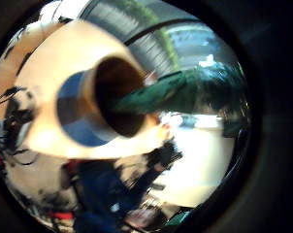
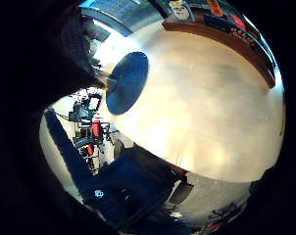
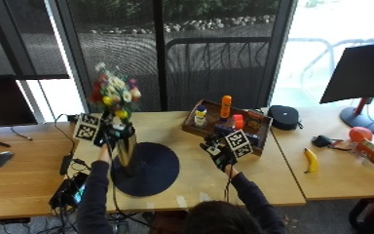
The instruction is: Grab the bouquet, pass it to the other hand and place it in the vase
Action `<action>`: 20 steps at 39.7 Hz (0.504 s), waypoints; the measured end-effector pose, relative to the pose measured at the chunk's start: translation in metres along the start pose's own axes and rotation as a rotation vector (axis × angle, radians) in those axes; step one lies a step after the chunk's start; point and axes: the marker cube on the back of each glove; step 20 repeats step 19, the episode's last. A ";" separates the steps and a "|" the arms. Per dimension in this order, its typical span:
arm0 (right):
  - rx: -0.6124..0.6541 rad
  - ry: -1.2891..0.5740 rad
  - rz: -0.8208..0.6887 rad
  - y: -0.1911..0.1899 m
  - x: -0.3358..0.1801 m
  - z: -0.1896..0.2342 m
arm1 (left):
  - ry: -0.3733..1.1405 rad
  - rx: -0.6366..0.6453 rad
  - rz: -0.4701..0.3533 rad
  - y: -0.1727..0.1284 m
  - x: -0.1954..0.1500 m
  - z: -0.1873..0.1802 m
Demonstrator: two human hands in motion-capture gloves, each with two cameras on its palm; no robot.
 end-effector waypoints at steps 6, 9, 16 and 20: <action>0.029 -0.014 0.041 -0.006 0.031 -0.009 | -0.169 -0.089 -0.001 0.019 -0.093 -0.001; 0.124 0.069 0.018 -0.013 0.049 -0.017 | -0.201 -0.113 0.001 0.029 -0.108 -0.005; 0.249 0.200 -0.011 -0.019 0.063 -0.021 | -0.232 -0.097 -0.006 0.032 -0.112 -0.012; 0.230 0.188 0.022 -0.018 0.062 -0.017 | -0.234 -0.091 -0.005 0.033 -0.112 -0.014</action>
